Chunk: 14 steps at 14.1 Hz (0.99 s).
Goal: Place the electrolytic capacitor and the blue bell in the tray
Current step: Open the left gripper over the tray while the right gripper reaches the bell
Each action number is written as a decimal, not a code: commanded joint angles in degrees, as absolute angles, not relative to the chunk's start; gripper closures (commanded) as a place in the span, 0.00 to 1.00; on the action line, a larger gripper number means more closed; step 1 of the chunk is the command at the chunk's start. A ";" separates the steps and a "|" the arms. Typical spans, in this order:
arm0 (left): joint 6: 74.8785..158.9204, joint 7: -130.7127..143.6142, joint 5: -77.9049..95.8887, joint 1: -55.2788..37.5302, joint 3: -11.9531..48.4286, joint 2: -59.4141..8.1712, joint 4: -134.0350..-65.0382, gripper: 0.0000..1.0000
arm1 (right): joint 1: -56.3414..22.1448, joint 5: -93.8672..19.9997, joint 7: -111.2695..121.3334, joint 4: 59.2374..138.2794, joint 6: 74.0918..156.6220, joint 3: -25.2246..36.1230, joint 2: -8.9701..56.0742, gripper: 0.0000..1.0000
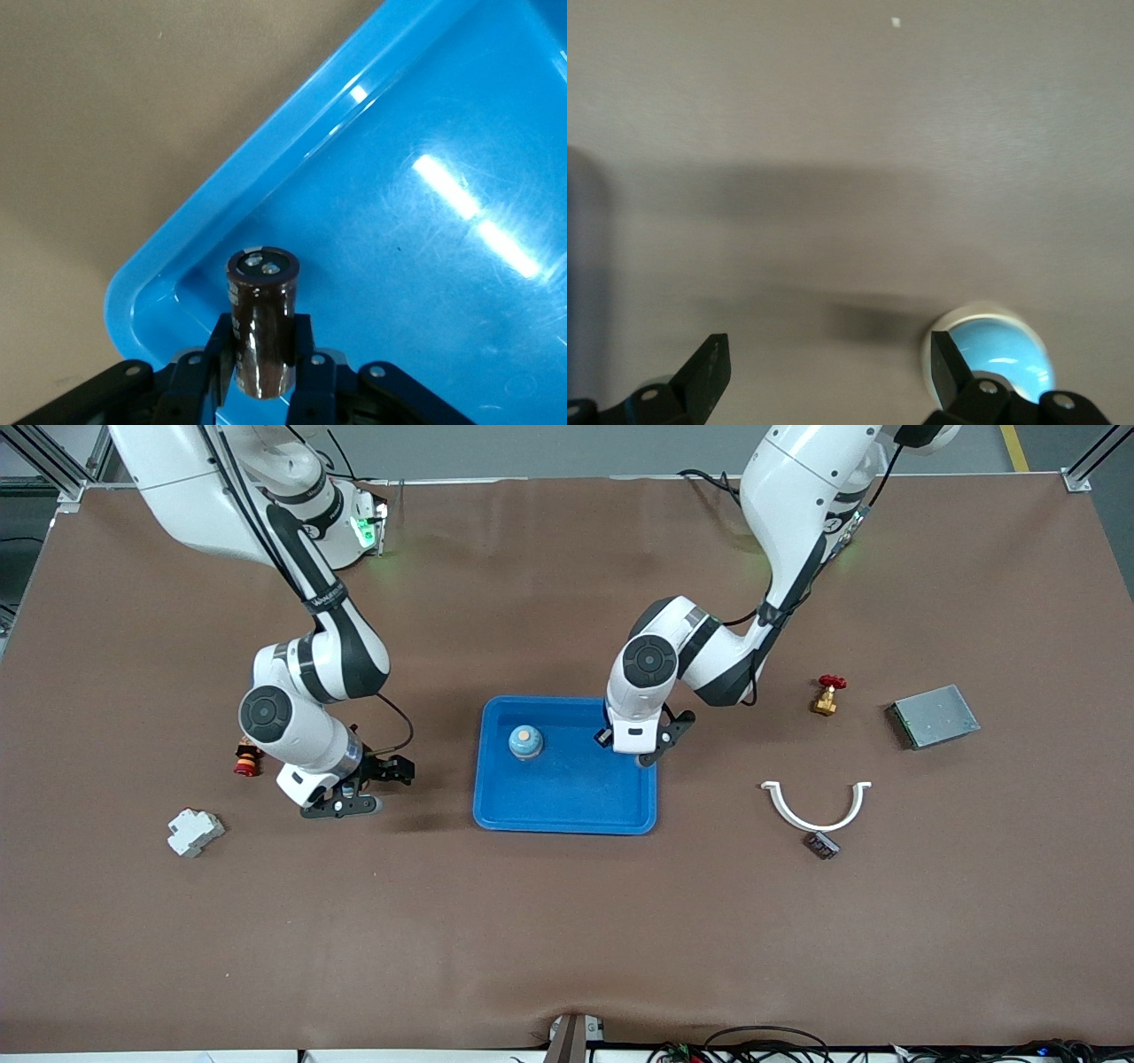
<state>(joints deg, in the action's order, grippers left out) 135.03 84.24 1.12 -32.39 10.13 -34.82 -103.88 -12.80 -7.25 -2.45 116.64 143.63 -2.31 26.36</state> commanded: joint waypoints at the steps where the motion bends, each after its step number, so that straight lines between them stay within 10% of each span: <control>1: 136.05 85.17 -0.70 -33.22 9.49 -34.37 -104.41 0.31 | -8.01 -6.33 4.63 120.22 145.19 -3.34 24.18 0.00; 2: 135.97 85.25 -0.96 -33.40 9.41 -34.37 -104.15 0.00 | -6.87 -6.33 6.75 120.84 145.28 -3.34 23.56 0.00; 14: 104.26 62.09 -2.02 -26.30 8.88 -27.87 -87.19 0.00 | -5.89 -6.33 10.63 129.20 157.32 -3.34 22.85 0.00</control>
<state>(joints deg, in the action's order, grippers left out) 107.50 68.60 -1.08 -28.91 8.73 -30.40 -86.55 -6.19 -7.04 10.05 127.46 157.19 -3.06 24.99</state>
